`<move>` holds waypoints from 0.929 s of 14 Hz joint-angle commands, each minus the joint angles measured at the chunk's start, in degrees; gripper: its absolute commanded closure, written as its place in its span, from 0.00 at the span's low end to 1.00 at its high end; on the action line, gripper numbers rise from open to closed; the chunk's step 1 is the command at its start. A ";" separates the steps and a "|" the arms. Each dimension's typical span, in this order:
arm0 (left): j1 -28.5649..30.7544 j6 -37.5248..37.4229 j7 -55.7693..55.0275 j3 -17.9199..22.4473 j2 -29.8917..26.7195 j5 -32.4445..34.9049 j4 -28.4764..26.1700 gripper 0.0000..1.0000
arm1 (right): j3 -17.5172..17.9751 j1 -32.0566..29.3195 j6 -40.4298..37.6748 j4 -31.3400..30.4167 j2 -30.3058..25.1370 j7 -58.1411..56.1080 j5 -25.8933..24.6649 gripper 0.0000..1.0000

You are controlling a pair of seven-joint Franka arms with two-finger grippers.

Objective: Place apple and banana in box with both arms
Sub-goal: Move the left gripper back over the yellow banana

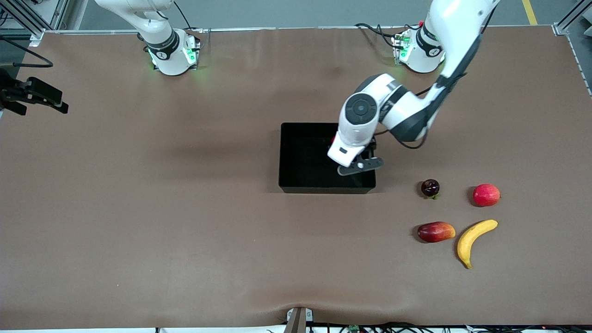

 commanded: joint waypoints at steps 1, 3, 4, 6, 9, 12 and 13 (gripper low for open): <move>5.45 -2.53 7.64 -0.38 -0.10 -0.02 3.53 0.00 | 0.10 -0.30 -0.59 0.00 -0.22 -0.75 -0.27 0.00; 9.40 -3.14 14.14 -0.38 -0.97 0.07 3.53 0.00 | 0.19 -0.13 -0.77 0.00 -0.22 -0.84 -0.27 0.00; 11.95 -3.32 17.83 -0.47 -1.50 -0.02 3.53 0.00 | 0.19 -0.13 -0.85 0.00 -0.22 -0.84 -0.27 0.00; 15.65 -3.32 24.08 -0.47 -1.94 0.07 3.45 0.00 | 0.19 -0.30 -0.86 0.00 -0.13 -0.84 -0.27 0.00; 20.13 -3.32 31.11 -0.47 -1.94 0.07 3.53 0.00 | 0.19 -0.30 -0.94 0.00 -0.13 -0.84 -0.27 0.00; 25.40 -2.54 39.19 -0.29 -1.16 0.94 4.06 0.00 | 0.19 -0.30 -0.94 0.00 -0.13 -0.84 -0.27 0.00; 27.16 -2.27 42.53 -0.12 -0.20 0.95 5.11 0.00 | 0.19 -0.30 -1.03 0.00 -0.13 -0.84 -0.27 0.00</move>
